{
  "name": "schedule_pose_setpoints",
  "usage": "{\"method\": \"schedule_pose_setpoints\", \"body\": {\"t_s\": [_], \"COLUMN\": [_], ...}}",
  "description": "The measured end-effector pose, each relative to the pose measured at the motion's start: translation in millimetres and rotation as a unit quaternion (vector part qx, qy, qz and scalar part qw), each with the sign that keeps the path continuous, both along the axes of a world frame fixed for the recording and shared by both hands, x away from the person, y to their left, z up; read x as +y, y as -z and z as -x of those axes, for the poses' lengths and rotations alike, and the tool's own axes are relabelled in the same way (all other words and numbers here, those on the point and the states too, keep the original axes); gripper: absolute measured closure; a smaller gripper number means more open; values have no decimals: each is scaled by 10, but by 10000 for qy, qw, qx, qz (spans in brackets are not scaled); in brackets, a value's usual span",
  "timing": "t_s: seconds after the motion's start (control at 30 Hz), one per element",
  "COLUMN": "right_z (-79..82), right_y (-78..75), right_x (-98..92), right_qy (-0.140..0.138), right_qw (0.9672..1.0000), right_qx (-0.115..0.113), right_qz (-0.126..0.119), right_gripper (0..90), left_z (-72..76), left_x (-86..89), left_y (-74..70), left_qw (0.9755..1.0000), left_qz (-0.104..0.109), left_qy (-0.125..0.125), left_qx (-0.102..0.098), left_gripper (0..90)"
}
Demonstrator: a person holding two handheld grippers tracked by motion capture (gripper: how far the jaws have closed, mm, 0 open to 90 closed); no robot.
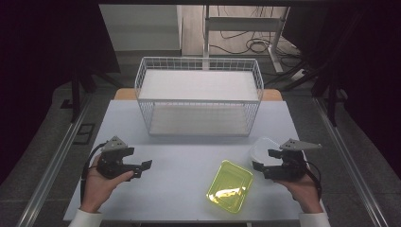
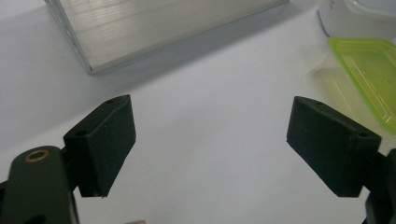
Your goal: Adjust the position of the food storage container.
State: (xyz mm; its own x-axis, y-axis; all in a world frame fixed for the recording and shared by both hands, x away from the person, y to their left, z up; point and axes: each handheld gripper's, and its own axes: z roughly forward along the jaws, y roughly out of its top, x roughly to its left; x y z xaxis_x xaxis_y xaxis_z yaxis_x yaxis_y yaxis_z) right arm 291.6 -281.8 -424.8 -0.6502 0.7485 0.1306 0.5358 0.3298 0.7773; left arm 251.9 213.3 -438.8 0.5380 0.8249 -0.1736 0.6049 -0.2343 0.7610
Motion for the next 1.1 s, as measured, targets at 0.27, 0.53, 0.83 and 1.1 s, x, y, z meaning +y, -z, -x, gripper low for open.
{"method": "schedule_pose_setpoints", "body": {"t_s": [0.27,0.53,0.83,1.1], "right_z": [10,-59,42,101], "right_y": [-2,54,-16,-7], "right_x": [42,56,67,3], "right_qy": [-52,-74,-187,-211], "right_qw": [10000,9997,9992,9983], "right_qx": [40,179,230,406], "right_qz": [70,173,264,367], "right_gripper": [192,215,324,434], "left_z": [26,-7,2,-6], "left_x": [18,15,-26,-132], "left_y": [-6,57,38,12], "left_qw": [10000,9999,9999,9997], "left_qz": [43,16,-82,-103], "left_qy": [2,-35,4,203], "left_qx": [23,113,77,69], "left_gripper": [150,150,153,153]}}
